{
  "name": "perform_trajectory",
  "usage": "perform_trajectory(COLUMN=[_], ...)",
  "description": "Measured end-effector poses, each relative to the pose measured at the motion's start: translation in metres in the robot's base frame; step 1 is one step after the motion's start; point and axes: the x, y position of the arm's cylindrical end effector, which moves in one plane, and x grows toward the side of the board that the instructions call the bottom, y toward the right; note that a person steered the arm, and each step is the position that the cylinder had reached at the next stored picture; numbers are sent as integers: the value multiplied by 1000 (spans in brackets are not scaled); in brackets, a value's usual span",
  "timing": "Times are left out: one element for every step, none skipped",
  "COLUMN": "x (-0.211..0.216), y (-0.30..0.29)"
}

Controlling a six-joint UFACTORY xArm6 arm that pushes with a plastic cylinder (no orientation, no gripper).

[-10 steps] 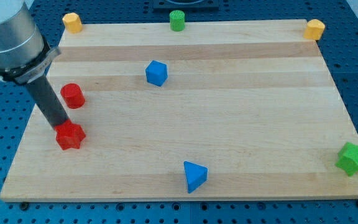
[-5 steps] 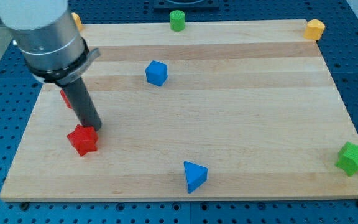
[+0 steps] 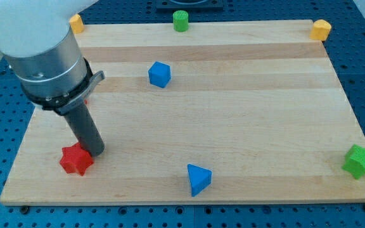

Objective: Place the red star to the bottom left of the board

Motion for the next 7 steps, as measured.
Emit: perform_trajectory(x=[13,17,17,17,17,17,17], y=[0,0,0,-1,-4,-12,-22])
